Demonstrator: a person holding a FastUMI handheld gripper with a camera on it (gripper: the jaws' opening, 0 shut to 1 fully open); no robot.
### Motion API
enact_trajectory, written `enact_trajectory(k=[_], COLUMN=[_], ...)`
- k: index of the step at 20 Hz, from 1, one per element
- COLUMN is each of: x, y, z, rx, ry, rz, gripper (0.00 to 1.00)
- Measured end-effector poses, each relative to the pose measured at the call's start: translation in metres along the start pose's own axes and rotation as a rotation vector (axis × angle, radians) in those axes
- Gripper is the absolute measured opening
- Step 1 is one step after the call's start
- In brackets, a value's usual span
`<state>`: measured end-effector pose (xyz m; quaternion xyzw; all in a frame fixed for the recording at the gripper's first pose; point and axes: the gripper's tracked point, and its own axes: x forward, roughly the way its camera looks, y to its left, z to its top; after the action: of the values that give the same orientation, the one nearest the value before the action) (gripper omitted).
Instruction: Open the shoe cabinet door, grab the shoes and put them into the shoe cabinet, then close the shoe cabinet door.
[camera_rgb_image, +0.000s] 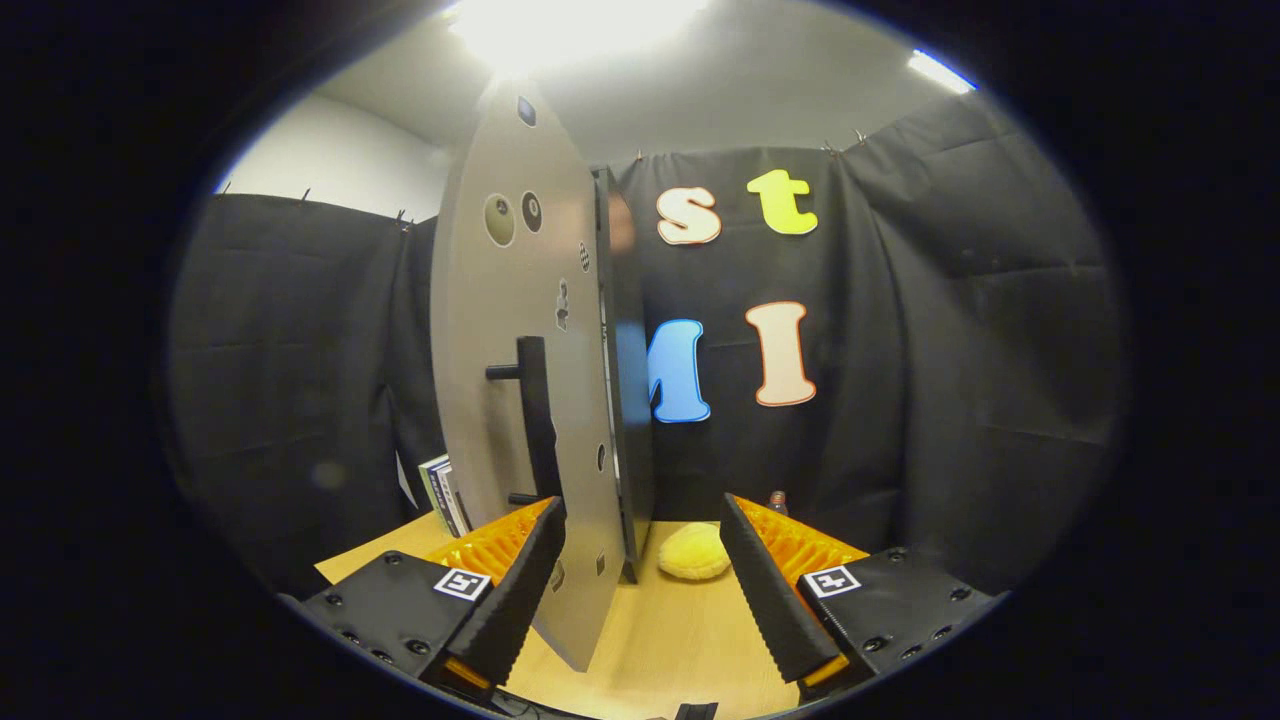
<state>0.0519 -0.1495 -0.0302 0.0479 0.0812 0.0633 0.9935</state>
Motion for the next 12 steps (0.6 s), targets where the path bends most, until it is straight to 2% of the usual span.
enact_trajectory(k=[7,12], x=[0.047,0.060], y=[-0.011,0.006], z=[0.020,0.019], rx=[0.056,0.022], ry=[-0.011,0.003], rz=[0.017,-0.004], gripper=[0.98,0.98])
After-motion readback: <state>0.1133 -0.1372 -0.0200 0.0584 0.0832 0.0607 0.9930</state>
